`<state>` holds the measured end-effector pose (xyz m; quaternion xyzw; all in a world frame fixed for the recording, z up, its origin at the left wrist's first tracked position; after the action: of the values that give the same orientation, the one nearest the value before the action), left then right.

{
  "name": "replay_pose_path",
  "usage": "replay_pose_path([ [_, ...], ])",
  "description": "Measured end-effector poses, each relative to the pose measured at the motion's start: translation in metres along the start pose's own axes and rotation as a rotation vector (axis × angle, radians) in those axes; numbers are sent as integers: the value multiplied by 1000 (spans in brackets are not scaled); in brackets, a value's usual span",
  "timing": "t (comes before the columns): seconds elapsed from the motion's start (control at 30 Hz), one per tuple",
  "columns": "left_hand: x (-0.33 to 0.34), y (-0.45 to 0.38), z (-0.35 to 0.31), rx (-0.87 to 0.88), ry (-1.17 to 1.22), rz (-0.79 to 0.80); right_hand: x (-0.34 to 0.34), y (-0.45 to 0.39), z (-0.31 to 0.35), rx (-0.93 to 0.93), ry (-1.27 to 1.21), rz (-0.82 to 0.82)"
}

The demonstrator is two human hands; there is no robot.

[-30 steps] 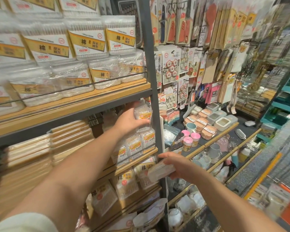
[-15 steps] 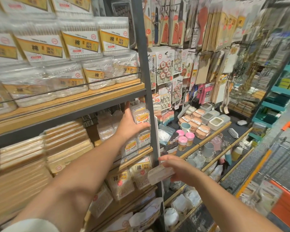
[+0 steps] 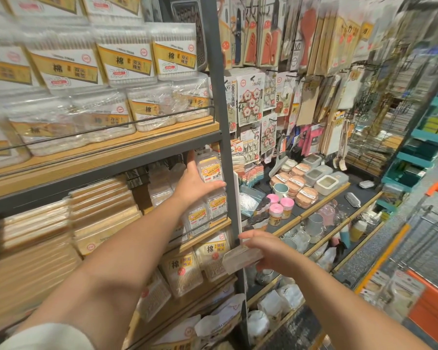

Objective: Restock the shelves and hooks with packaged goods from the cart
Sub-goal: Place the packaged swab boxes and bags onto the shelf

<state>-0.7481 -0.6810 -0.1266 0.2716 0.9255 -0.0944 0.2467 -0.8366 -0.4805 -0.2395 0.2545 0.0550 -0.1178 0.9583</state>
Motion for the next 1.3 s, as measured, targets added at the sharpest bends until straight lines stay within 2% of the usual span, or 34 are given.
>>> replay_pose_path([
  [0.23,-1,1,-2,-12,71,26,-2,9,14,-64,-147,5],
  [0.4,-14,-8,4,-58,51,-13,-2,13,16,-78,-137,11],
  [0.6,-14,-10,10,-98,17,69,1,13,10,-51,-116,3],
  [0.83,-16,-16,31,-214,113,57,1,8,3,-34,-113,-12],
  [0.93,-13,-18,35,-262,82,63,1,8,2,-33,-118,-11],
  [1.13,-8,-18,30,-204,-56,49,-1,7,3,-15,-167,-60],
  [1.3,-9,-16,28,-185,-25,29,7,-1,20,-77,-165,-71],
])
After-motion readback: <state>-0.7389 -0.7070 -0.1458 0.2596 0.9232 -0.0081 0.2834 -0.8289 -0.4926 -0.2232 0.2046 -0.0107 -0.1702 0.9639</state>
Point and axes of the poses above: each hand's wrist, its own y-axis away from the middle knuckle, its own x-axis out of the palm, z = x × y, the point moved 8 cm from there along -y, towards the middle knuckle, and after that the axes turned 7 degrees about y, right-handed, at the moved point
